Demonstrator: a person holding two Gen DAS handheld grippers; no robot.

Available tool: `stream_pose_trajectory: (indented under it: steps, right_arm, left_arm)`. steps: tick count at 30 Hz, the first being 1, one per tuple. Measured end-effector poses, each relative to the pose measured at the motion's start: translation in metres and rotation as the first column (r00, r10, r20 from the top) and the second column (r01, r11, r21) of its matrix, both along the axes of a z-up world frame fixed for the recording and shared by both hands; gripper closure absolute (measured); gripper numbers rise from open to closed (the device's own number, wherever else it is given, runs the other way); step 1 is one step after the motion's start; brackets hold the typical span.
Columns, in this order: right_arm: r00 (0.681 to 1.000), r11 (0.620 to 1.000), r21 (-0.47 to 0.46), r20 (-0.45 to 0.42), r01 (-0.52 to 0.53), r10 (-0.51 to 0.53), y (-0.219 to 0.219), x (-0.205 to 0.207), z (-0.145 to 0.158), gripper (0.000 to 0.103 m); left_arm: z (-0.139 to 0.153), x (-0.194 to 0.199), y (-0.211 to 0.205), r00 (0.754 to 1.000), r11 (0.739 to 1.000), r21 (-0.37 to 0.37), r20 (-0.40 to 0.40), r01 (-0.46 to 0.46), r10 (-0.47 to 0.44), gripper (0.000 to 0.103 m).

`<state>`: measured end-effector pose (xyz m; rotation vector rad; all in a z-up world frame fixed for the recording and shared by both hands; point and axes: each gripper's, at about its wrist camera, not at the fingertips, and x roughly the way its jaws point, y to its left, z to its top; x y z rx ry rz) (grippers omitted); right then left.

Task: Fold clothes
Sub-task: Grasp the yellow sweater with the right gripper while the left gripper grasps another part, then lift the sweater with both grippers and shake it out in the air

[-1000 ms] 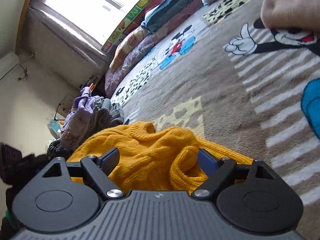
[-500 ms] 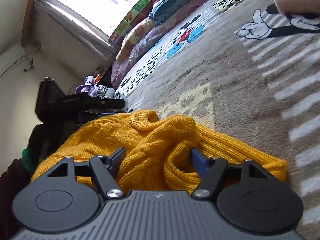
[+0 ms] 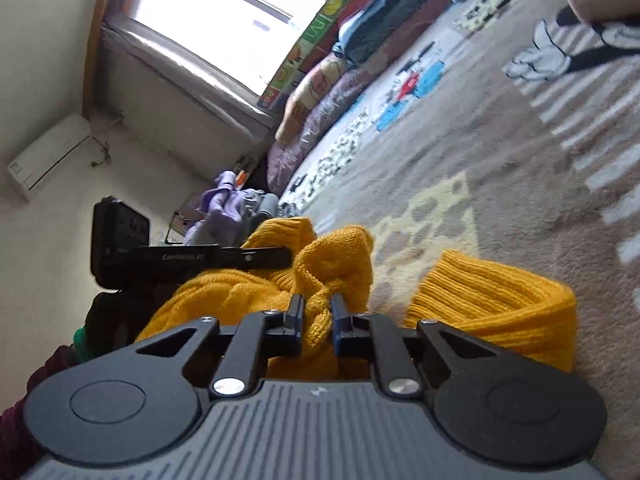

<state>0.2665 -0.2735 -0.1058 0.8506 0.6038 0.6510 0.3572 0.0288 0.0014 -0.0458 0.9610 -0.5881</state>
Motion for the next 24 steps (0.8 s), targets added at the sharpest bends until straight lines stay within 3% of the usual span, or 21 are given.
stream_pose_trajectory:
  steps: [7,9,17,21,24]
  right_arm:
    - [0.993,0.997,-0.023,0.098,-0.068,0.07,0.01,-0.044,0.037,0.091]
    - [0.989,0.994,-0.038,0.106,-0.103,0.106,0.014,-0.064,0.041,0.091]
    - [0.974,0.968,-0.158,0.084,-0.196,0.211,0.043,-0.143,0.045,0.091]
    - [0.967,0.94,-0.259,0.065,-0.223,0.248,0.057,-0.183,0.041,0.091]
    - [0.965,0.919,-0.331,0.074,-0.215,0.253,0.06,-0.205,0.044,0.087]
  left_arm:
    - [0.058,-0.089,0.017,0.979,0.998,-0.05,0.2,-0.023,0.033,0.083]
    - [0.061,-0.124,0.021,0.973,0.997,-0.075,0.227,-0.019,0.036,0.083]
    - [0.027,-0.251,0.033,0.959,0.994,-0.073,0.264,-0.085,0.101,0.084]
    - [0.007,-0.293,0.045,0.959,0.992,-0.054,0.253,-0.118,0.128,0.084]
    - [0.005,-0.309,0.049,0.951,0.994,-0.016,0.289,-0.107,0.108,0.081]
